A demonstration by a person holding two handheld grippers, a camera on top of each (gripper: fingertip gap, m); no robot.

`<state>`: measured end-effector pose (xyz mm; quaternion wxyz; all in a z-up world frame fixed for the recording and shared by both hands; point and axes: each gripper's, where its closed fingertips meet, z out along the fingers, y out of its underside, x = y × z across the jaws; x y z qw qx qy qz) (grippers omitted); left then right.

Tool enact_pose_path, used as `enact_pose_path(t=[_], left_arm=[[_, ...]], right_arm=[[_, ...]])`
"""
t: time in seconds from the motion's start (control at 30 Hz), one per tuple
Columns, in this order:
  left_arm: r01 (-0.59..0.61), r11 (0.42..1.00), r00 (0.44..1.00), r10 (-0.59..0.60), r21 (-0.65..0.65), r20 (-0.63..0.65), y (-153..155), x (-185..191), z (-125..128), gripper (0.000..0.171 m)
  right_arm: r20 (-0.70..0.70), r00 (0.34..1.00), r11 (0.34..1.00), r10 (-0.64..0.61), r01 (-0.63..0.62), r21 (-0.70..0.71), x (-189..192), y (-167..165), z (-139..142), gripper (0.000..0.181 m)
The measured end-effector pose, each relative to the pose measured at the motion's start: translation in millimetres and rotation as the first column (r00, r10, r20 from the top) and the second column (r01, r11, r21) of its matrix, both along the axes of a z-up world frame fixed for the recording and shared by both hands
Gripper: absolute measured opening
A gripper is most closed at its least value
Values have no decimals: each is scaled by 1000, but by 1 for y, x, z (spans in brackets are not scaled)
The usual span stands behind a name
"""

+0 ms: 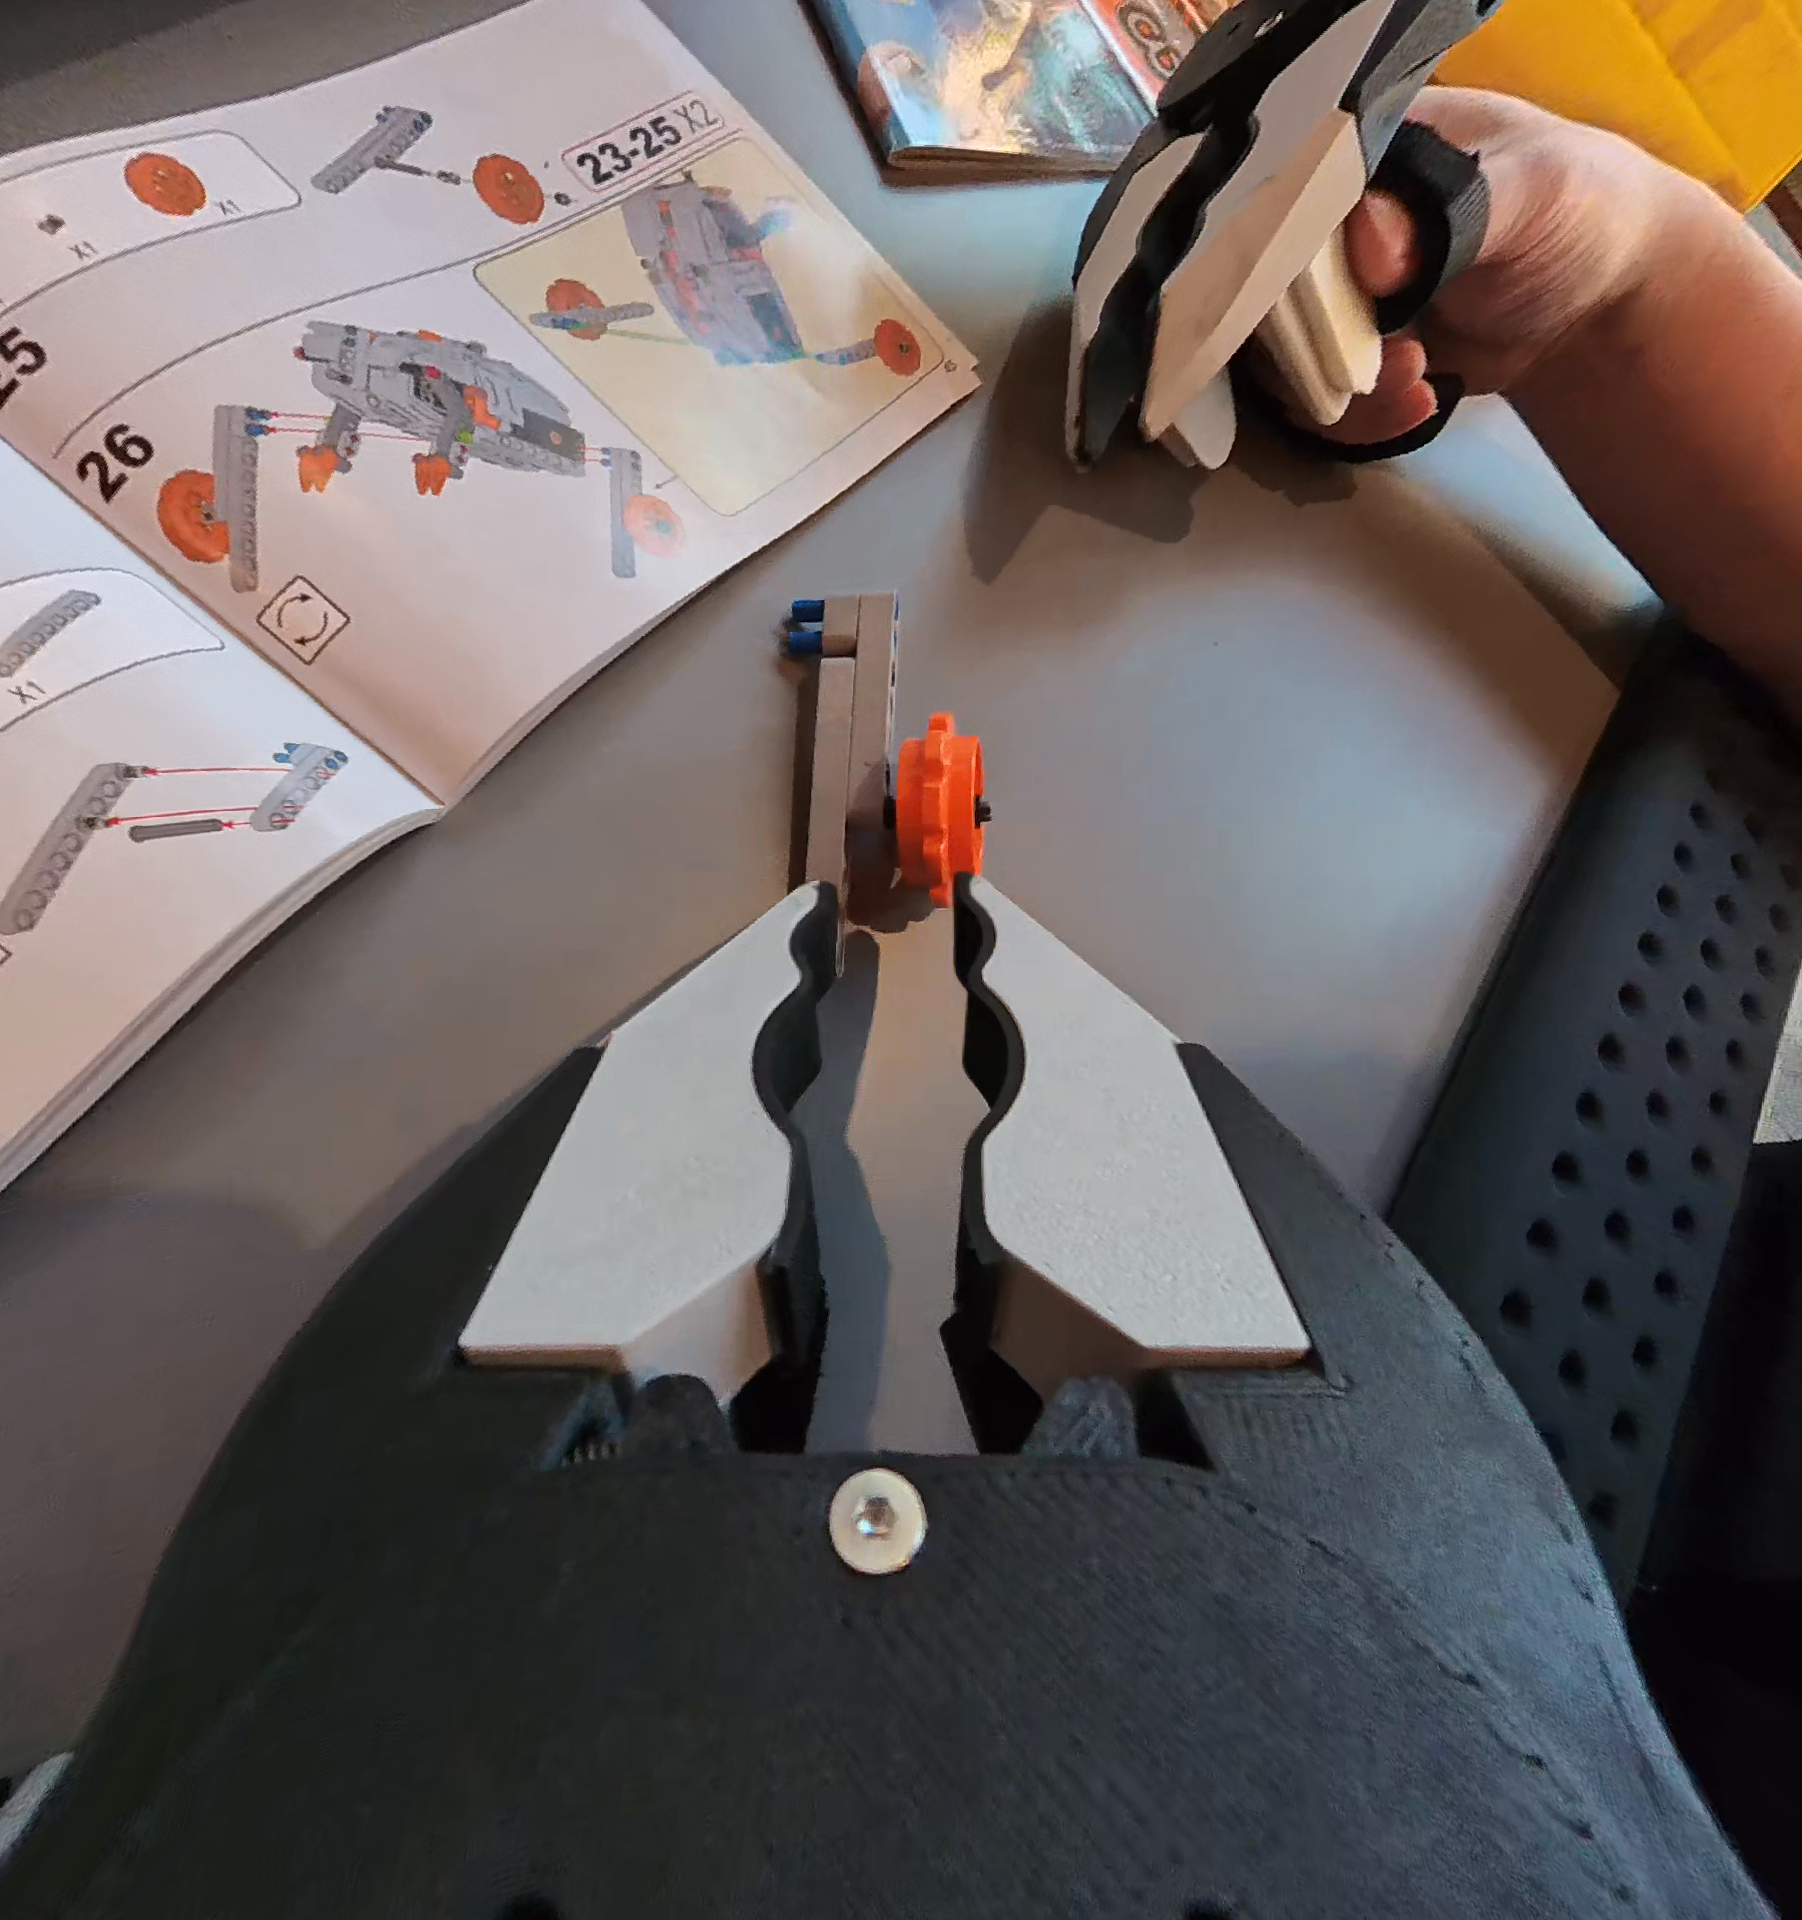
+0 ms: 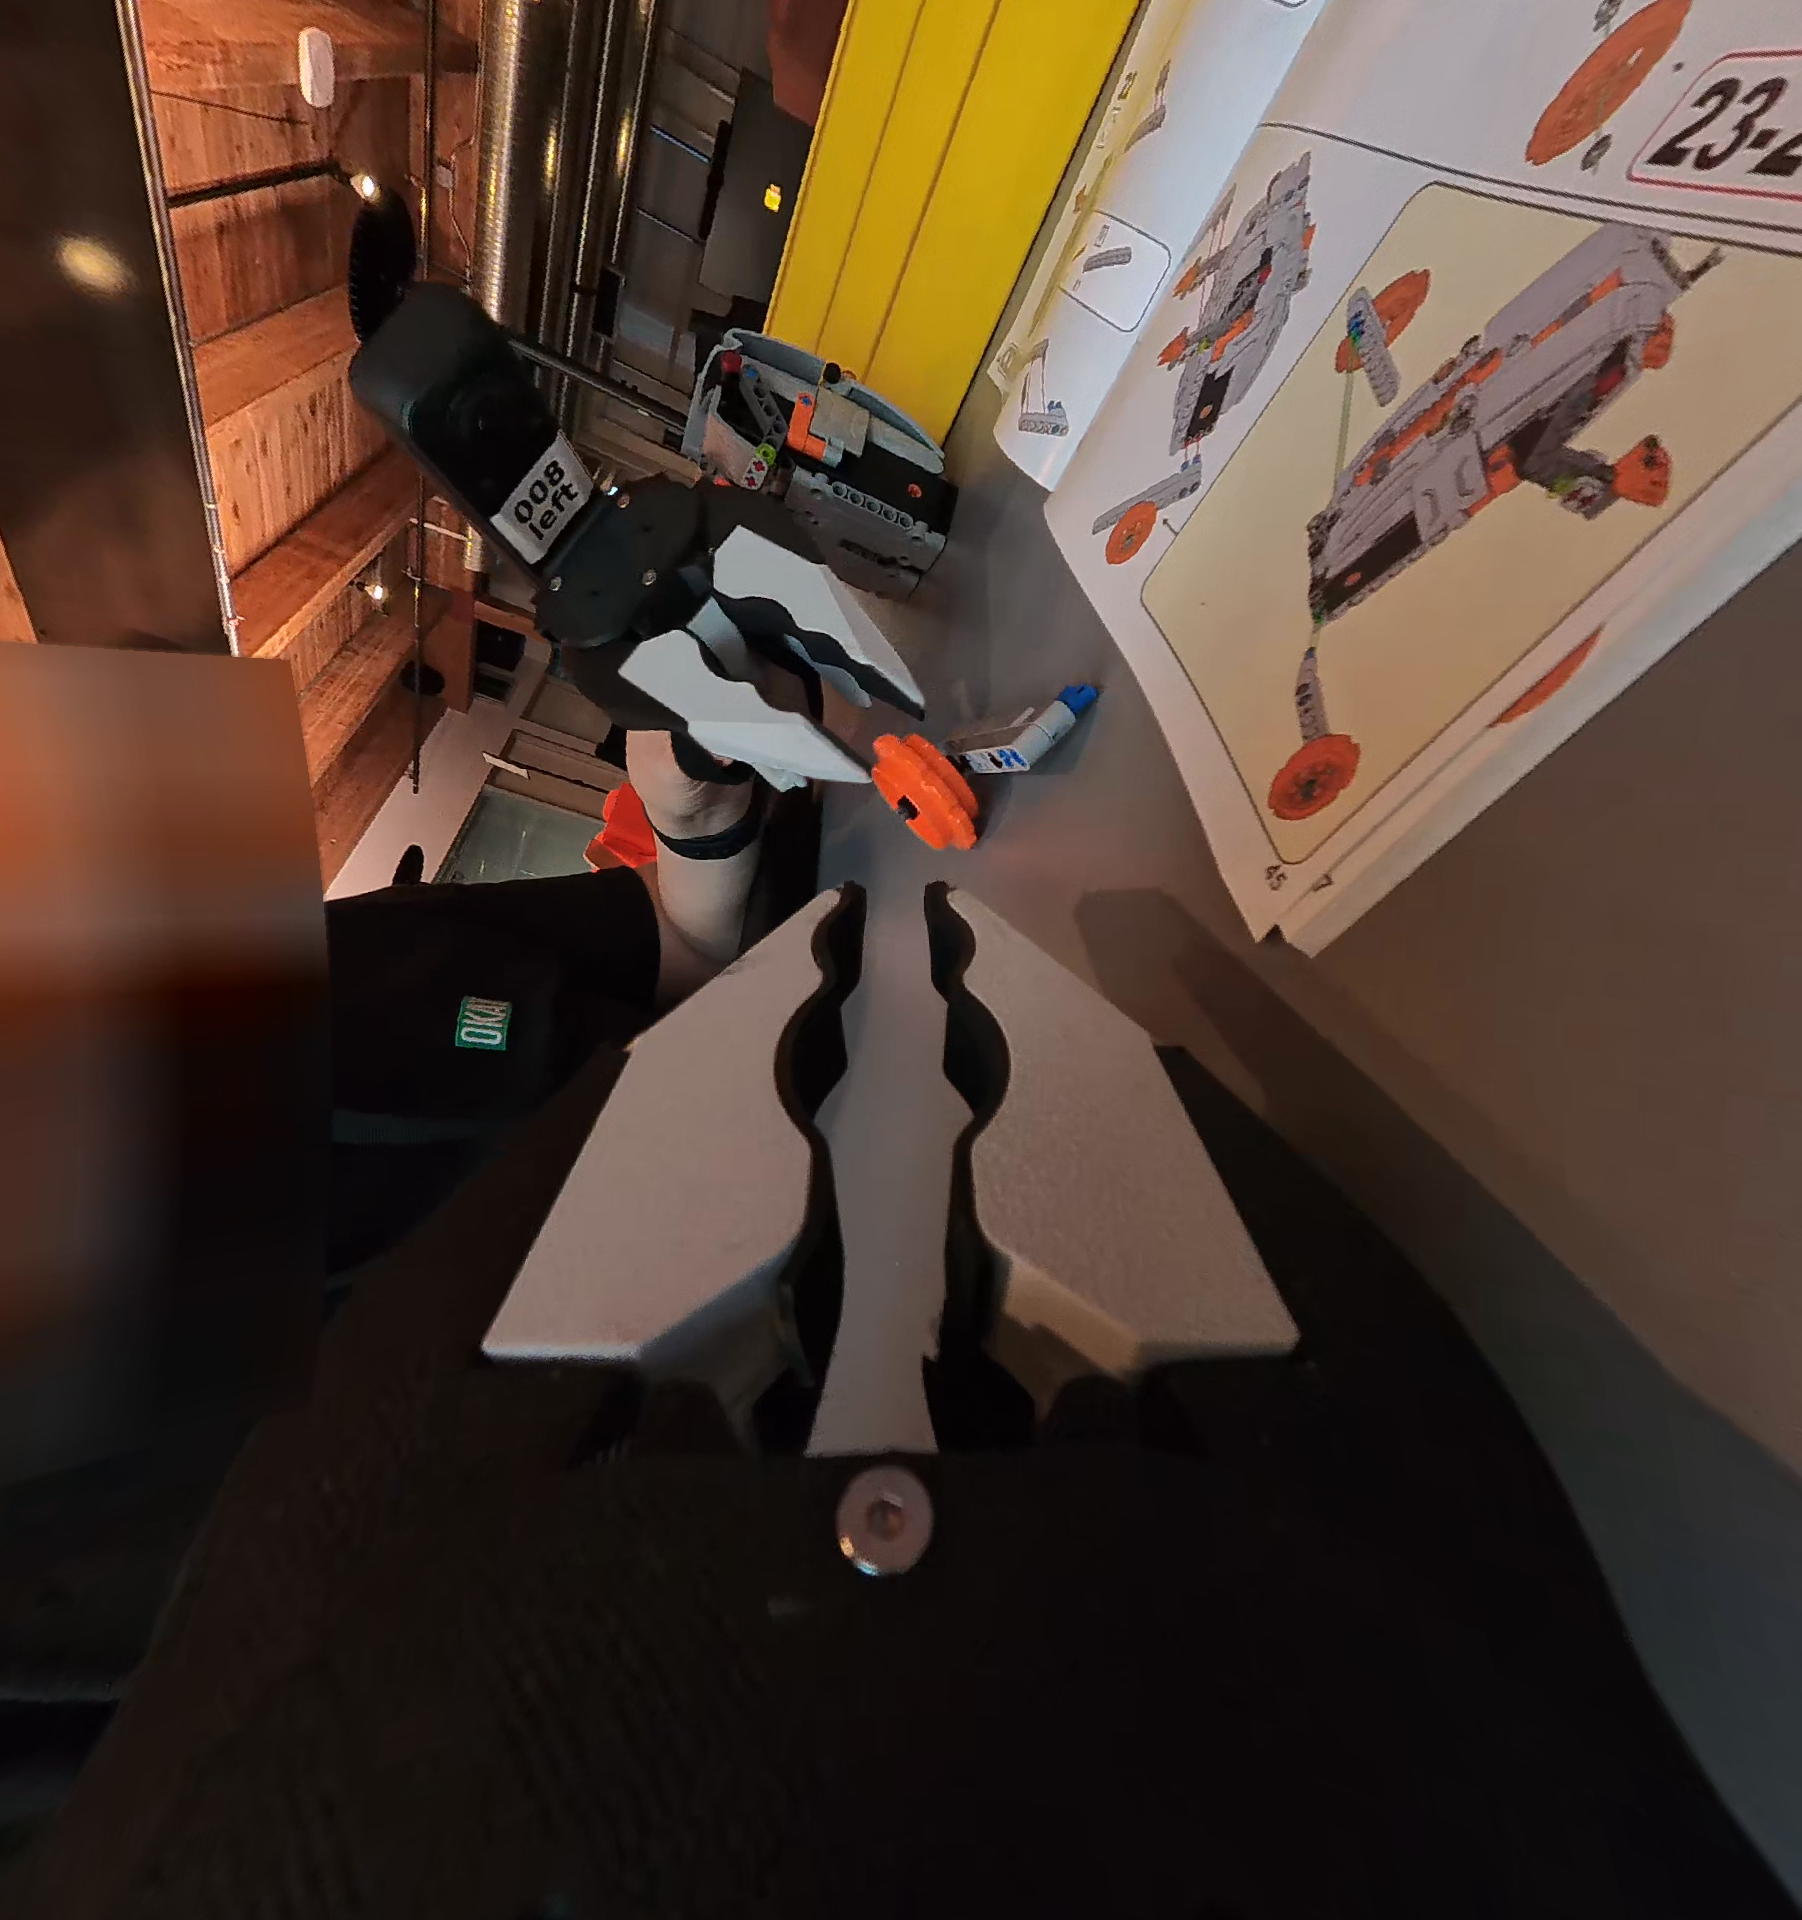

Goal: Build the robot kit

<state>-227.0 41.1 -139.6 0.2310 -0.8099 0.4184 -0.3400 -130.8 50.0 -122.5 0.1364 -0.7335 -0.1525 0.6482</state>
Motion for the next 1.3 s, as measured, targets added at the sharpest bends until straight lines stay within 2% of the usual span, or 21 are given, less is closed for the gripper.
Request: enact_pose_path(t=[0.1,0.23,0.5,0.63,0.73,0.83,0.97,1.17,1.3], left_arm=[[26,1000,999,-27,16,22,-4,5,5,21],[53,996,998,-52,66,-22,-6,9,-1,22],[25,995,999,-21,93,-39,1,6,-4,24],[40,995,999,-43,91,34,-3,11,10,25],[28,990,998,-37,139,60,-1,10,22,24],[3,975,988,-37,223,147,-1,11,47,23],[-35,930,970,-57,367,237,-6,11,79,26],[8,886,965,-127,463,227,-22,19,90,33],[-41,831,945,-148,555,291,-32,11,117,34]], right_arm=[[-2,1000,1000,3,-3,-3,0,0,0,10],[-5,1000,1000,2,-2,-5,0,0,0,10],[8,1000,1000,15,-15,2,-2,-2,-1,11],[9,1000,1000,21,-21,1,-4,-3,-1,11],[4,1000,1000,30,-30,-1,-5,-4,-1,11],[-8,999,999,34,-35,-5,-5,-4,1,10],[-16,999,999,41,-41,-4,-5,-5,1,10],[-26,998,998,61,-62,-8,-5,-8,2,10],[-50,997,998,55,-55,-3,-4,-7,6,10]])
